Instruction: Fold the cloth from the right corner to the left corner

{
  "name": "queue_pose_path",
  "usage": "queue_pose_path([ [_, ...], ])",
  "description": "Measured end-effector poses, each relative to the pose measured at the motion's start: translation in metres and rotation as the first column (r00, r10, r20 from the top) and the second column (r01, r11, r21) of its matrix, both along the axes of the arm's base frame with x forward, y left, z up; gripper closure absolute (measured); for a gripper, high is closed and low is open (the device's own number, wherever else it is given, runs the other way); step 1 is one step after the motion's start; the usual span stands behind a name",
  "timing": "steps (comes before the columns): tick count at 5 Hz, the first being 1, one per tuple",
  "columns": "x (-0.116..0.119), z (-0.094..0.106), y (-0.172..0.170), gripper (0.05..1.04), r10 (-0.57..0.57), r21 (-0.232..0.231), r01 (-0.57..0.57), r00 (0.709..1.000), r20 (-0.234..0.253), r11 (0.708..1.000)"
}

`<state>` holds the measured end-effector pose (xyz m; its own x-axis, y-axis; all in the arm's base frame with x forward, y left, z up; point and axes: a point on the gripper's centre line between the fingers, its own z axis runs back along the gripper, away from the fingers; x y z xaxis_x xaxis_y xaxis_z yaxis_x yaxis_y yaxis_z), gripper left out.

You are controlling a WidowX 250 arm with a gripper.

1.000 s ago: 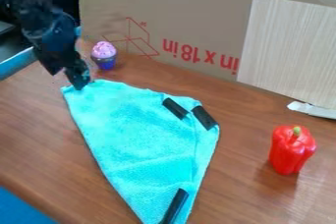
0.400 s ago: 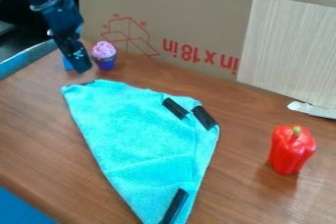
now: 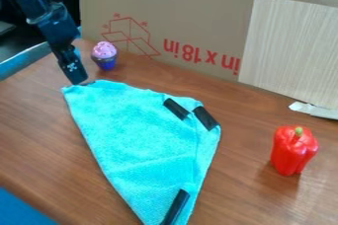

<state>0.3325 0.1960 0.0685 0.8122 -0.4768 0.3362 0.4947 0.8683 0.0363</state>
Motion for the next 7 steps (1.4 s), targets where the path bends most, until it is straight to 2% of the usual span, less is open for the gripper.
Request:
queue_pose_path([
  [1,-0.003,-0.018,-0.003,0.084,0.005,0.037,-0.007,0.998,0.056,0.999],
  [2,0.000,-0.022,0.001,0.084,0.022,0.111,-0.035,0.994,0.110,0.993],
  [3,0.006,-0.023,0.000,0.084,0.028,0.133,-0.043,0.993,0.116,0.990],
  [4,0.010,-0.025,0.003,0.084,0.045,0.123,-0.058,0.994,0.099,0.991],
  [6,0.019,-0.036,0.001,0.111,0.071,0.117,-0.070,0.997,0.003,0.991],
  [7,0.019,-0.040,0.004,0.379,0.091,0.112,-0.088,0.996,-0.024,0.990],
])
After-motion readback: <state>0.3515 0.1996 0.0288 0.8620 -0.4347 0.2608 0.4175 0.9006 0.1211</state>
